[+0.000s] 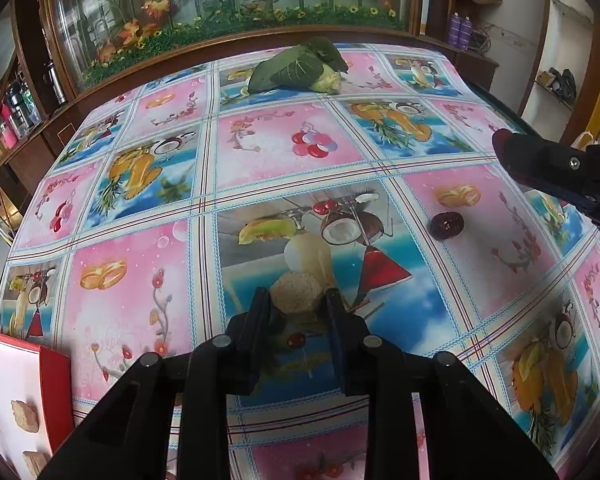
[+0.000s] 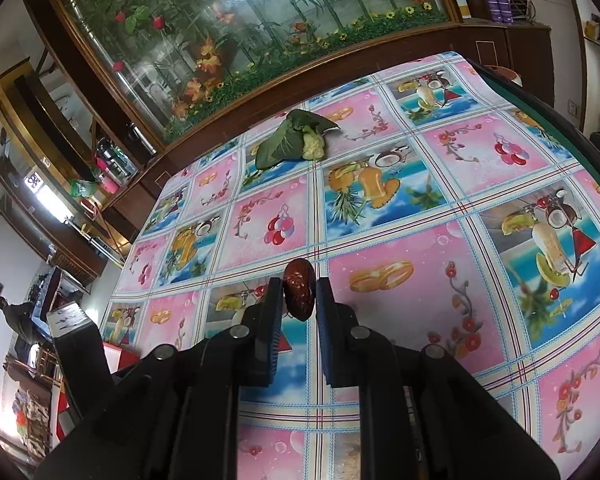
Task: Organize fruits
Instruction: 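Grasp a dark red date with the right gripper while the left gripper grasps a tan round chunk, then carry the date over the tray with the right gripper while the left gripper carries the tan chunk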
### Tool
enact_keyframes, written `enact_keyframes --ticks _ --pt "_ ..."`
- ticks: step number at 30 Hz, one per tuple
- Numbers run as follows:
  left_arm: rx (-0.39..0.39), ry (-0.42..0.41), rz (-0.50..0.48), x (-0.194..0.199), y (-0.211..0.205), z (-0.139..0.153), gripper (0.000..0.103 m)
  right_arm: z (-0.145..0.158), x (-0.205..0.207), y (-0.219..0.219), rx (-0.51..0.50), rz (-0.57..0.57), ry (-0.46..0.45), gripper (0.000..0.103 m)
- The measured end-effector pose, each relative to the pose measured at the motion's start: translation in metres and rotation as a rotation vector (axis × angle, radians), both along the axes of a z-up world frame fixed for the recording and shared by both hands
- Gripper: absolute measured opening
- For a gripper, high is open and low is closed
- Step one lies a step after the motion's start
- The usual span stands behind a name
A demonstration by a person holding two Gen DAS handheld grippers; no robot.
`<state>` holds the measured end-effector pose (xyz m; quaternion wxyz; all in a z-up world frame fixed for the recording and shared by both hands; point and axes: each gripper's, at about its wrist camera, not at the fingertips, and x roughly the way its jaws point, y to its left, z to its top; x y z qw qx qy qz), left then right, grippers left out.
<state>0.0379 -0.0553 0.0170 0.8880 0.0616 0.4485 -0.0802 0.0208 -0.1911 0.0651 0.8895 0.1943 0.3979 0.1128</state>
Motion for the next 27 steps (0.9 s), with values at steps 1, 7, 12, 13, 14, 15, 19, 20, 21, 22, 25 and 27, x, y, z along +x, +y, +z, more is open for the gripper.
enact_keyframes --ticks 1,7,12,13,14,15,19,20,21,22,25,27 --pt "-0.004 -0.003 0.001 -0.001 0.0 0.001 0.027 0.0 0.0 0.001 -0.004 0.003 -0.001 0.018" --pt "-0.012 -0.062 0.006 -0.018 0.0 0.019 0.027 0.001 -0.003 0.008 -0.019 0.023 -0.01 0.018" --pt "-0.034 -0.128 0.0 -0.055 0.006 0.043 0.027 0.004 -0.008 0.019 -0.051 0.047 -0.04 0.018" --pt "-0.032 -0.141 0.001 -0.062 0.008 0.047 0.027 0.004 -0.01 0.021 -0.06 0.051 -0.051 0.018" --pt "-0.038 -0.156 0.001 -0.071 0.011 0.051 0.027 0.005 -0.012 0.024 -0.069 0.055 -0.062 0.018" --pt "-0.05 -0.174 0.0 -0.08 0.015 0.056 0.027 0.005 -0.014 0.027 -0.076 0.061 -0.074 0.018" --pt "-0.07 -0.234 0.022 -0.116 0.037 0.073 0.027 0.006 -0.02 0.04 -0.117 0.074 -0.122 0.018" --pt "-0.077 -0.246 0.031 -0.122 0.044 0.076 0.027 0.005 -0.022 0.043 -0.13 0.076 -0.133 0.018" --pt "-0.083 -0.259 0.043 -0.13 0.054 0.079 0.027 0.004 -0.023 0.046 -0.139 0.077 -0.138 0.018" --pt "-0.083 -0.267 0.055 -0.135 0.061 0.081 0.027 0.003 -0.024 0.049 -0.144 0.082 -0.139 0.018" --pt "-0.081 -0.29 0.104 -0.151 0.091 0.086 0.027 -0.005 -0.027 0.061 -0.133 0.099 -0.118 0.018" --pt "-0.084 -0.3 0.142 -0.159 0.115 0.088 0.027 -0.009 -0.032 0.073 -0.119 0.126 -0.102 0.018"
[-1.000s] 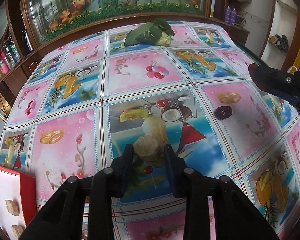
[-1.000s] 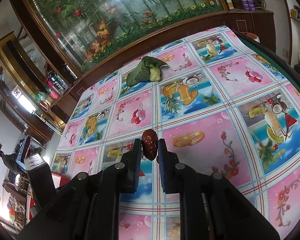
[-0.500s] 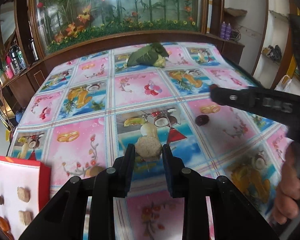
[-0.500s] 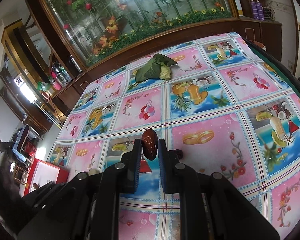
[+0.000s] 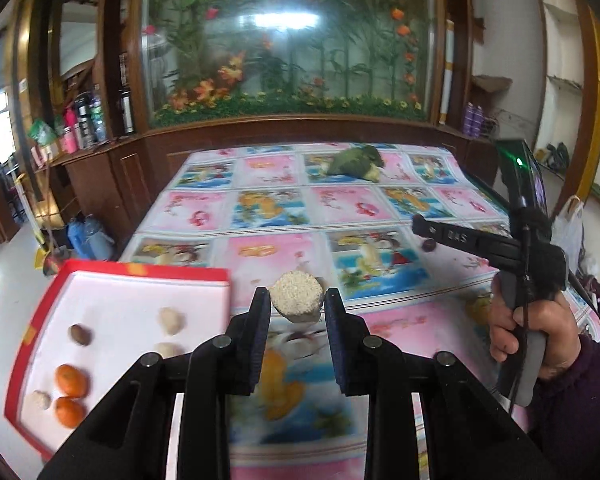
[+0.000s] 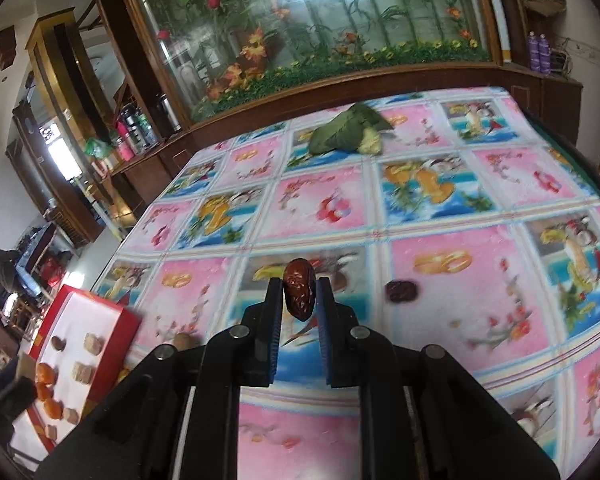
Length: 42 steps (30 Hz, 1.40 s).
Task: Organize fruits
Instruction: 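Carry the date over the tray with the right gripper while the left gripper carries the tan chunk, then open the right gripper to drop the date while the left gripper releases the tan chunk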
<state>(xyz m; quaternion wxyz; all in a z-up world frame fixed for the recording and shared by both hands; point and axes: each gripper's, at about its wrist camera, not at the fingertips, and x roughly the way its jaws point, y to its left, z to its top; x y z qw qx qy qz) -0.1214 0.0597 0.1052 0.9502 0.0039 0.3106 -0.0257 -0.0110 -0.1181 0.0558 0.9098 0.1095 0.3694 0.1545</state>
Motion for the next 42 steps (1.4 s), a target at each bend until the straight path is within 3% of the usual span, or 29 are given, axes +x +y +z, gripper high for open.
enact_keyframes --ticks 3,9,12,20,24,32,42 --pt "-0.008 -0.007 0.09 -0.014 0.045 0.0 0.027 -0.002 -0.014 0.033 -0.014 0.069 -0.008 0.018" --pt "-0.016 0.013 0.315 -0.034 0.135 -0.013 0.027 0.0 -0.045 0.122 0.047 0.27 -0.01 0.019" --pt "-0.027 0.029 0.386 -0.038 0.161 -0.02 0.027 -0.001 -0.056 0.17 0.094 0.376 0.018 0.019" --pt "-0.037 0.079 0.419 -0.03 0.19 -0.04 0.027 -0.011 -0.077 0.258 0.104 0.569 0.092 0.019" --pt "-0.04 0.115 0.426 -0.029 0.203 -0.048 0.027 -0.023 -0.083 0.277 0.048 0.649 0.129 0.019" --pt "-0.065 0.168 0.45 -0.03 0.218 -0.059 0.027 -0.041 -0.087 0.288 -0.051 0.691 0.155 0.019" --pt "-0.083 0.206 0.445 -0.033 0.225 -0.065 0.027 -0.043 -0.091 0.291 -0.067 0.68 0.155 0.019"
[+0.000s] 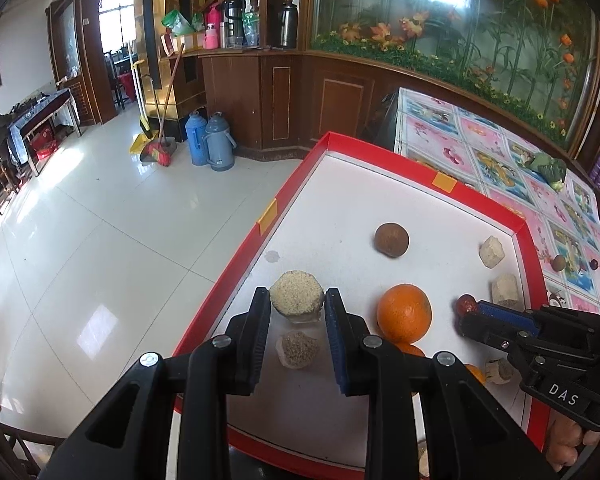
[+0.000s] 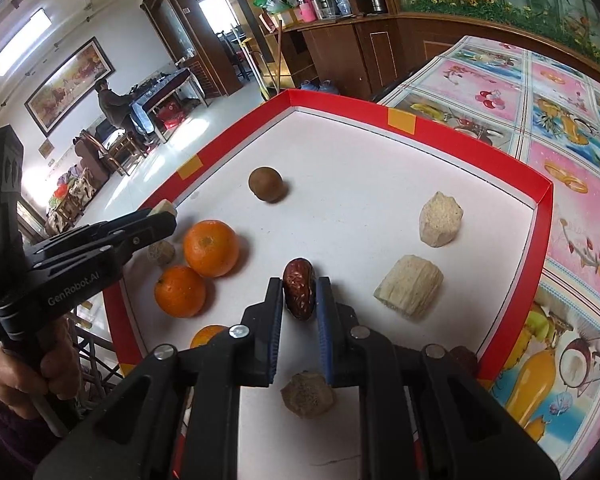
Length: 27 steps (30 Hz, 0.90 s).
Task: Organize fruits
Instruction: 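Open the right gripper to drop the date while the left gripper releases the tan chunk, then move both open grippers back over the fruit pile on the table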
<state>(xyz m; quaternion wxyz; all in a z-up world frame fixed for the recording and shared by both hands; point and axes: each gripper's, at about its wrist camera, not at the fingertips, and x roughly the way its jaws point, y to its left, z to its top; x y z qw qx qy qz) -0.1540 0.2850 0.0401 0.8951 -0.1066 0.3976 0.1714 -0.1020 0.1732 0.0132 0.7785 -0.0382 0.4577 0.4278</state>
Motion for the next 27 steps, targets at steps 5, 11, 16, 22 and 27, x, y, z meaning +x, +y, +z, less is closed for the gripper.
enact_keyframes --ticks 5,11,16,22,27 --pt "0.007 0.019 0.008 0.0 0.001 0.0 0.037 0.002 0.003 -0.002 0.003 0.007 0.033 0.019" --pt "0.047 0.001 0.019 -0.009 -0.005 0.012 0.054 0.021 0.011 -0.024 0.114 -0.015 0.039 0.02" --pt "0.073 -0.027 -0.019 -0.01 -0.023 0.026 0.054 0.032 0.032 -0.067 0.157 -0.127 0.012 0.02" --pt "0.093 -0.05 -0.131 0.003 -0.066 0.039 0.054 0.036 0.062 -0.151 0.155 -0.308 -0.006 0.02" --pt "0.113 -0.052 -0.27 0.019 -0.12 0.045 0.054 0.041 0.083 -0.237 0.161 -0.488 -0.03 0.02"
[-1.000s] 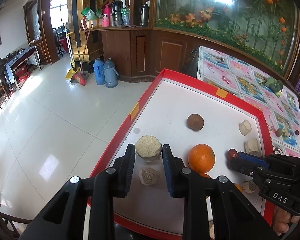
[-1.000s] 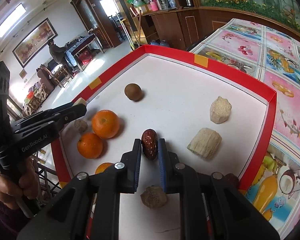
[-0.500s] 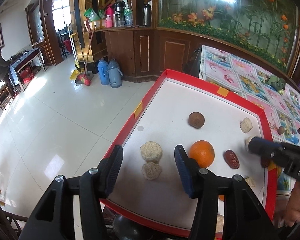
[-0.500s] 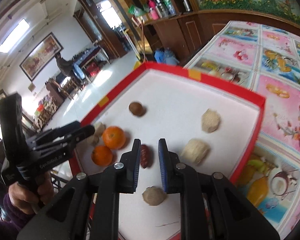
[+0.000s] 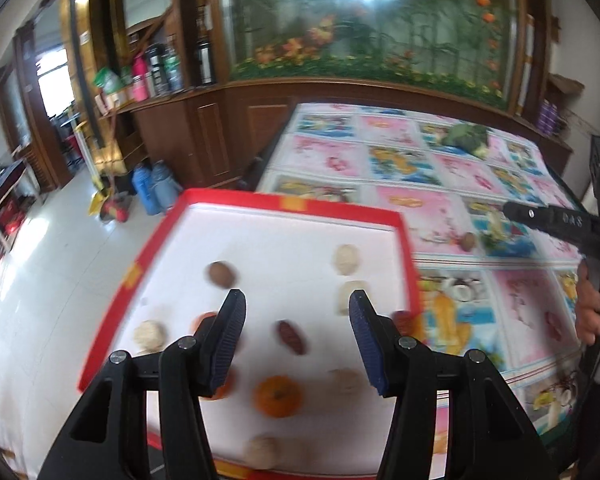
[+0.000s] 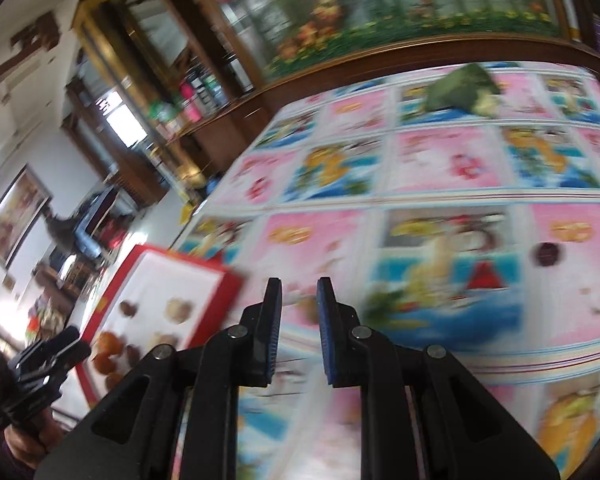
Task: Organize fruits
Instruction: 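Move both open grippers back over the fruit pile on the table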
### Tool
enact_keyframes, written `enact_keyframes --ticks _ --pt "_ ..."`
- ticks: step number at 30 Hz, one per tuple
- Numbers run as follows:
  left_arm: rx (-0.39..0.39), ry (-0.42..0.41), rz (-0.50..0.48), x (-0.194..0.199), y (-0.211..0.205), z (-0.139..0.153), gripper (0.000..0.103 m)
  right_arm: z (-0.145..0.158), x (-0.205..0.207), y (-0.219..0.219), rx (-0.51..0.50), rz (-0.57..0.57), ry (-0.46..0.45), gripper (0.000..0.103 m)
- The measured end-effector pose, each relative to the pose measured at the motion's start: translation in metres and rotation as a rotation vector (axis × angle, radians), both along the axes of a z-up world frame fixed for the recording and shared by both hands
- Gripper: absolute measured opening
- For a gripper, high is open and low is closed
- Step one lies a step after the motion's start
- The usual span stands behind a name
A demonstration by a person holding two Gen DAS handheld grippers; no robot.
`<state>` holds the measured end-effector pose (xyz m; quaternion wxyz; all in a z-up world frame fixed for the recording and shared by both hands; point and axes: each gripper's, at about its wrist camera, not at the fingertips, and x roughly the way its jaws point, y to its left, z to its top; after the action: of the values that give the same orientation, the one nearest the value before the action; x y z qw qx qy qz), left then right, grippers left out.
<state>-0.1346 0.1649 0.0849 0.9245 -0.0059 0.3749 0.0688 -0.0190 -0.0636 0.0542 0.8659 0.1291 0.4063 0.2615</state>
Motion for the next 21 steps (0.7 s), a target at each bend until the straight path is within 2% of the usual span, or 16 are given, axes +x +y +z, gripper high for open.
enact_keyframes --ticks 4,10,14,19,20,21 --pt "0.009 0.018 -0.101 0.012 -0.043 0.0 0.054 0.001 0.016 -0.067 -0.005 -0.132 0.011 0.02" --pt "0.016 0.044 -0.198 0.028 -0.094 -0.002 0.056 -0.008 0.034 -0.137 -0.006 -0.253 0.068 0.02" --pt "0.014 0.067 -0.22 0.039 -0.115 -0.009 0.058 -0.021 0.047 -0.151 -0.014 -0.286 0.13 0.019" --pt "0.007 0.101 -0.233 0.043 -0.125 -0.02 0.058 -0.026 0.057 -0.136 -0.034 -0.257 0.132 0.02" --pt "0.009 0.106 -0.234 0.043 -0.128 -0.022 0.058 -0.027 0.058 -0.134 -0.043 -0.257 0.129 0.021" --pt "0.01 0.109 -0.234 0.044 -0.129 -0.022 0.058 -0.028 0.06 -0.132 -0.055 -0.256 0.129 0.03"
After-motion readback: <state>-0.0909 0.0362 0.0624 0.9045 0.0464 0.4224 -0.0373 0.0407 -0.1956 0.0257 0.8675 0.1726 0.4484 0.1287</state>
